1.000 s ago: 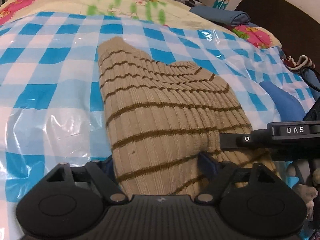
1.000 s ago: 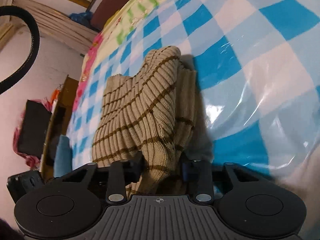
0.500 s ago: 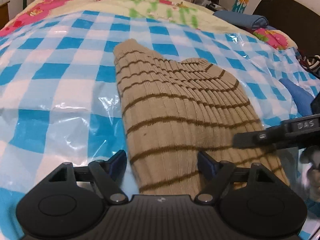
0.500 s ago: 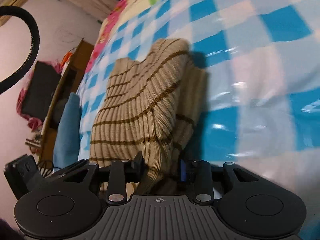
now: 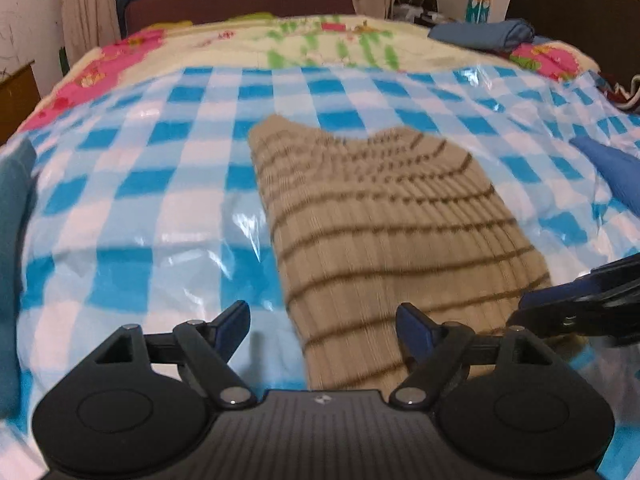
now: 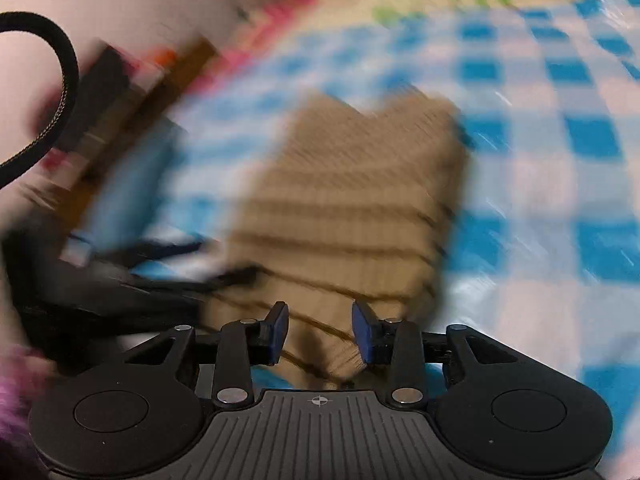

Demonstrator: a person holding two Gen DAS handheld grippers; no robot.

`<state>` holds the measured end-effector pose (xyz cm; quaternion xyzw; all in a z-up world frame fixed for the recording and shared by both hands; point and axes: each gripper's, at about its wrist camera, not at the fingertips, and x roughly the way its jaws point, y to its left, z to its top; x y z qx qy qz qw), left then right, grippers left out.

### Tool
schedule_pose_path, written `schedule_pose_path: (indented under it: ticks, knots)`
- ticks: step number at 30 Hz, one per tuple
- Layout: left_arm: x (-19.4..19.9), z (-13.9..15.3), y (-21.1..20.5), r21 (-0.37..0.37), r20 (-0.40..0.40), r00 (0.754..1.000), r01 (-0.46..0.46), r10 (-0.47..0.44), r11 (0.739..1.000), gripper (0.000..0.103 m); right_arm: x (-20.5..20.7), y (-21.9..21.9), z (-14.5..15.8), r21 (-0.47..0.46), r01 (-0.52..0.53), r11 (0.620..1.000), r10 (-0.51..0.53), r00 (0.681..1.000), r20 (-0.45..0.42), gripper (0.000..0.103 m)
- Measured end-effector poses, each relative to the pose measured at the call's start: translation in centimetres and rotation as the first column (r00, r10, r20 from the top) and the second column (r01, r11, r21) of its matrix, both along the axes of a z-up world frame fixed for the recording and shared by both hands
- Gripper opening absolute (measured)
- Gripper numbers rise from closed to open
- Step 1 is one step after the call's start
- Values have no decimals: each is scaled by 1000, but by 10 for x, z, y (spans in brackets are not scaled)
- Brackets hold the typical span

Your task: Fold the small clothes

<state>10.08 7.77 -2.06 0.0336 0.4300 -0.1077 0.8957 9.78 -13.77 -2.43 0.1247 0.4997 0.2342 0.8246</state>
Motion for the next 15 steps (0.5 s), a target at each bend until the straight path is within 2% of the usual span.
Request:
schedule_pose_path:
  ticks: [3,4,9,11,15]
  knots:
    - [-9,-8,-4,31,-29,1000,-6,7,999,86,-2,-12,-5,-32,48,998,-47,999,5,29]
    - [-11,-8,-6,35,-33,999,-17,19,999,86,-2,-12,1,-20,59,998,-59,998,7,34]
    - [-25,4,-19,69,-10,997,-81,81,994,88,-20,5,31,-44,48,998,-42,990,131,39]
    - [-32,4,-25,101,-1,995,-99,99,990,91,-29,5,26,-67,53,996,-44,990,134,39]
    - [-43,2,-36,148,-5,994,-112,114,983,93,-46,3,18,-40,80,996,-76,991,107,40]
